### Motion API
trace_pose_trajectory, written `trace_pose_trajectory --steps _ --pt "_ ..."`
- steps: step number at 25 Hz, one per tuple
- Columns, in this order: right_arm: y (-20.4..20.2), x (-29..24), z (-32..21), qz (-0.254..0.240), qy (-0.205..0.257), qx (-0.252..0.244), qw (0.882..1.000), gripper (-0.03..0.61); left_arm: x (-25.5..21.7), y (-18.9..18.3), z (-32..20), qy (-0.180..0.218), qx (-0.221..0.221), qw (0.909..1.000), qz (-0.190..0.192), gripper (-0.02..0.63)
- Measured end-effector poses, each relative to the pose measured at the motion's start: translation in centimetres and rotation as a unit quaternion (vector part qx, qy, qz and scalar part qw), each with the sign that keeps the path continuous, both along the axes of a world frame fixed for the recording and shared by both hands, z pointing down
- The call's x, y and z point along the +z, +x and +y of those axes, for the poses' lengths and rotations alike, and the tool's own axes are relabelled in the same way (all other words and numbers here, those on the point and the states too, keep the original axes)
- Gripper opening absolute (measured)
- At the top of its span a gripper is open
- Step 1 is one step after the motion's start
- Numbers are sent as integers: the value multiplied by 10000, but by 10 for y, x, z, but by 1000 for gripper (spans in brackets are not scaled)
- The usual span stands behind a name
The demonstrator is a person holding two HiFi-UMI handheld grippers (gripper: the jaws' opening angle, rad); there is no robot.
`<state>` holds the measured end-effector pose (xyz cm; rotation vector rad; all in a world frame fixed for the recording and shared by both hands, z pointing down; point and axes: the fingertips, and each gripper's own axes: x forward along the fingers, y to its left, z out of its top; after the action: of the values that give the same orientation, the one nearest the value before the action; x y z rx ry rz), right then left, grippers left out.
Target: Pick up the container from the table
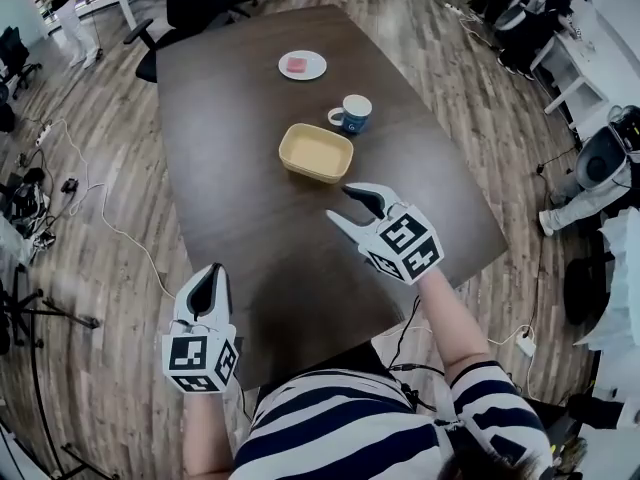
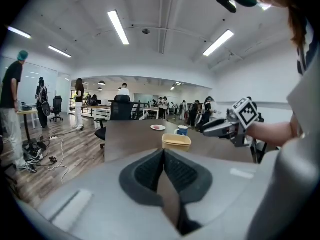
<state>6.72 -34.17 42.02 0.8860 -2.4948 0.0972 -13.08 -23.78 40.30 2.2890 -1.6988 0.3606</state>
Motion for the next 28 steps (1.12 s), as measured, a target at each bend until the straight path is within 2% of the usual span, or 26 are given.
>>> trace_pose_trajectory --steps 10,19,28 --pt "-12 42 -78 229 -239 -98 9994 172 17 -5 -54 -176 -153 9996 -131 0" --pt "-16 96 -118 1261 -252 -423 9908 169 41 -4 -83 -422 -176 9988 -192 0" --pt "-24 132 -132 2061 -174 -838 9748 146 63 -5 -97 -600 -207 9978 -196 0"
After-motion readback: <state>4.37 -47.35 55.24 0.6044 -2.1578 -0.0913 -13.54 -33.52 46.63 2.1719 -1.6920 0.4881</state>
